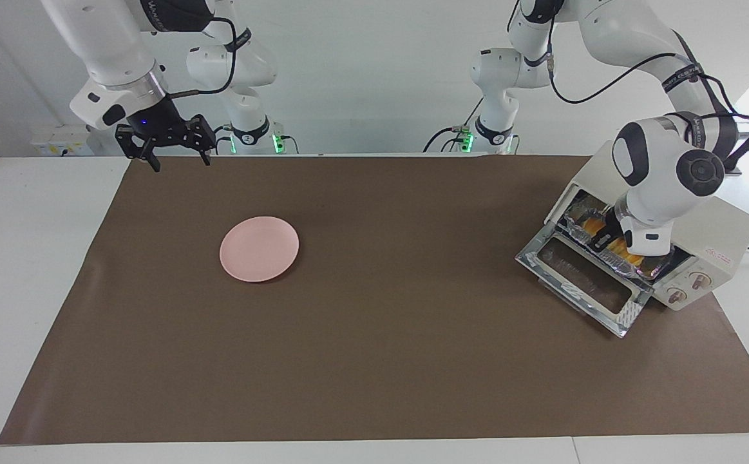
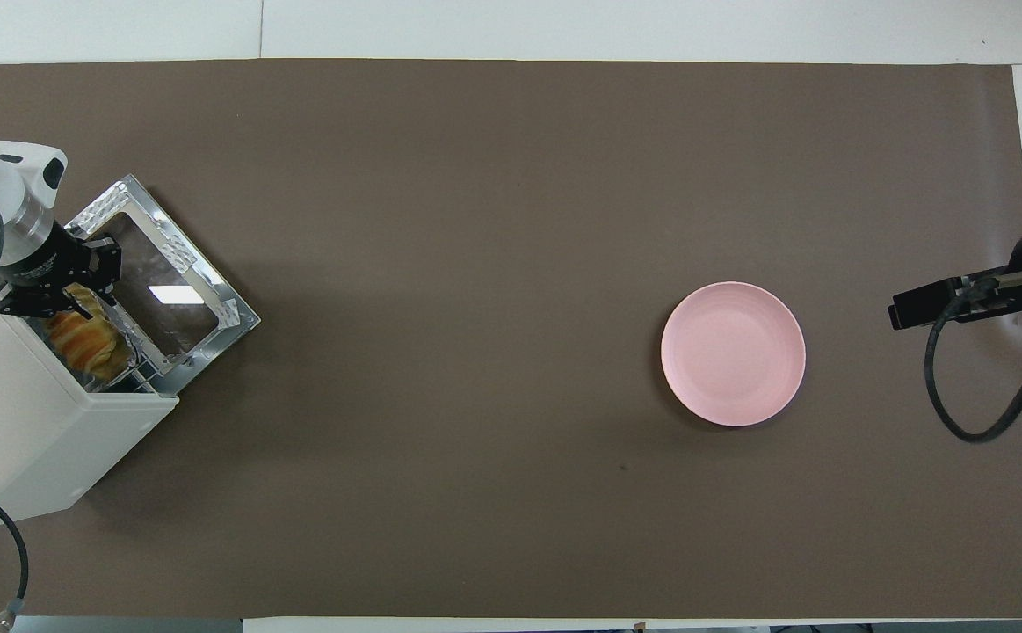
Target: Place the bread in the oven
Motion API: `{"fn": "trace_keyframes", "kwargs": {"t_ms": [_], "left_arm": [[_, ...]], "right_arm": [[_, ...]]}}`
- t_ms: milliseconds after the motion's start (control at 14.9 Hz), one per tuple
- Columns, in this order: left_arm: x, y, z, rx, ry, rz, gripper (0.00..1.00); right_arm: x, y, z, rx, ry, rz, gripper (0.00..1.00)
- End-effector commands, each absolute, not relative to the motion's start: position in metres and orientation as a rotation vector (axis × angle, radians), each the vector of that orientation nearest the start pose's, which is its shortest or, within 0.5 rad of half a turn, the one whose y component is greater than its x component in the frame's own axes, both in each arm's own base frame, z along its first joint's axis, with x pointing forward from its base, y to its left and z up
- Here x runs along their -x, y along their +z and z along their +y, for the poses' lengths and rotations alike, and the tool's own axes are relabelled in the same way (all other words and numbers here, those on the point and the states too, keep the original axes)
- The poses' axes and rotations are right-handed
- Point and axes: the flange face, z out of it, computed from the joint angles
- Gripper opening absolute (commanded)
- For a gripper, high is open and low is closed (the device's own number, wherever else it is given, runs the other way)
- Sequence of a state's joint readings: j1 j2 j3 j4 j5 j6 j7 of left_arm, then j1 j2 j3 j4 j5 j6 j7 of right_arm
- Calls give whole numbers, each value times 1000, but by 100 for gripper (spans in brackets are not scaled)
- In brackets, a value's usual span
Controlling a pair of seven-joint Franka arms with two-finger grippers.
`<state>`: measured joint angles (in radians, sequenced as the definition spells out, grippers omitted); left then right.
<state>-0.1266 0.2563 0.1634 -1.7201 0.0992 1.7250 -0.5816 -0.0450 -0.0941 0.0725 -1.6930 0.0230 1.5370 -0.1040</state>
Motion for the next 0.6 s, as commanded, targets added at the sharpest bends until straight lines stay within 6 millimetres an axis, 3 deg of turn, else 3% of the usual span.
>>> {"fn": "trace_keyframes", "kwargs": {"t_ms": [0,335,536], "left_arm": [[-601,431,26,2797,265,-840,100],[-607,441,15,2810,245,-814,100],[-611,461,12,2848,208,-743,100]], "right_arm": [[-515,615,16,3123,106,-205,100],[-515,615,16,3123,106,-205,100],[-515,615,16,3123,106,-205,100]]}}
